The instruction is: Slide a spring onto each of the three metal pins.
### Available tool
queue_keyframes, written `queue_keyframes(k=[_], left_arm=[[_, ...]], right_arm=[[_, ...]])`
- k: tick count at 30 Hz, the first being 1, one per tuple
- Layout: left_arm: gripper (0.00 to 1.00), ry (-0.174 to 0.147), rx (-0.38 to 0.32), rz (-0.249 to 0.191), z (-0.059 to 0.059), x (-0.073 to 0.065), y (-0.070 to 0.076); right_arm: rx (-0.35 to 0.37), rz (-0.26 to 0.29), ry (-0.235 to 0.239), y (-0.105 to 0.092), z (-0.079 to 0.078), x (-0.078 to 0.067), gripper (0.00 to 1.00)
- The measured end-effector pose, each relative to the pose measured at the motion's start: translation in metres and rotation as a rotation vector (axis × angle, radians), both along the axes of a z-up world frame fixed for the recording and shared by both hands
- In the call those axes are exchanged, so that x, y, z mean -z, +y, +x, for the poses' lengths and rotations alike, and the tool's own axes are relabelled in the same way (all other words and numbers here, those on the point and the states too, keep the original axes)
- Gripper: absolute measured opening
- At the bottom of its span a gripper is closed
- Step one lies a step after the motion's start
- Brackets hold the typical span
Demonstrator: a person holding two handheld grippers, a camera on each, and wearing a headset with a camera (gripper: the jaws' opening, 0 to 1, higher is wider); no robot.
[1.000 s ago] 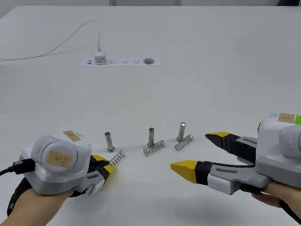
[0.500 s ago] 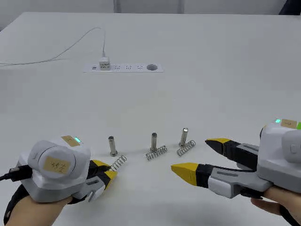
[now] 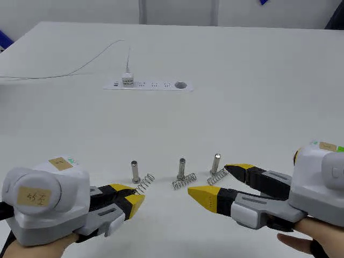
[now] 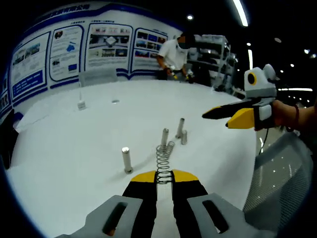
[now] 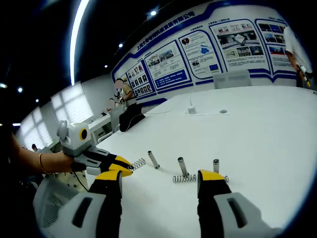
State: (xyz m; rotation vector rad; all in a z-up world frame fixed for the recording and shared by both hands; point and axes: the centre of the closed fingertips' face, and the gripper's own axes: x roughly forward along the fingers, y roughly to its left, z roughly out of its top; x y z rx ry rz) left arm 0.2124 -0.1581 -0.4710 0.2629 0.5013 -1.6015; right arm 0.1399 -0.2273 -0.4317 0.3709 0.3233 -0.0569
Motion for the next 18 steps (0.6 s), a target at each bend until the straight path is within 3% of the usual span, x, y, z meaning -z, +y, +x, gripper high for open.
queue_keyframes(k=[3,7,18], left_arm=[[0.10,0.025,0.000,-0.035,-0.006,-0.008,0.000],[0.10,0.037,0.000,-0.071,-0.013,-0.018,0.001],[0.10,0.071,0.015,-0.193,-0.034,-0.050,0.000]], right_arm=[[-0.008,0.035,-0.023,0.005,0.005,-0.005,0.60],[-0.037,0.037,-0.036,0.013,0.011,-0.009,0.55],[-0.076,0.192,-0.122,0.033,0.024,-0.027,0.38]])
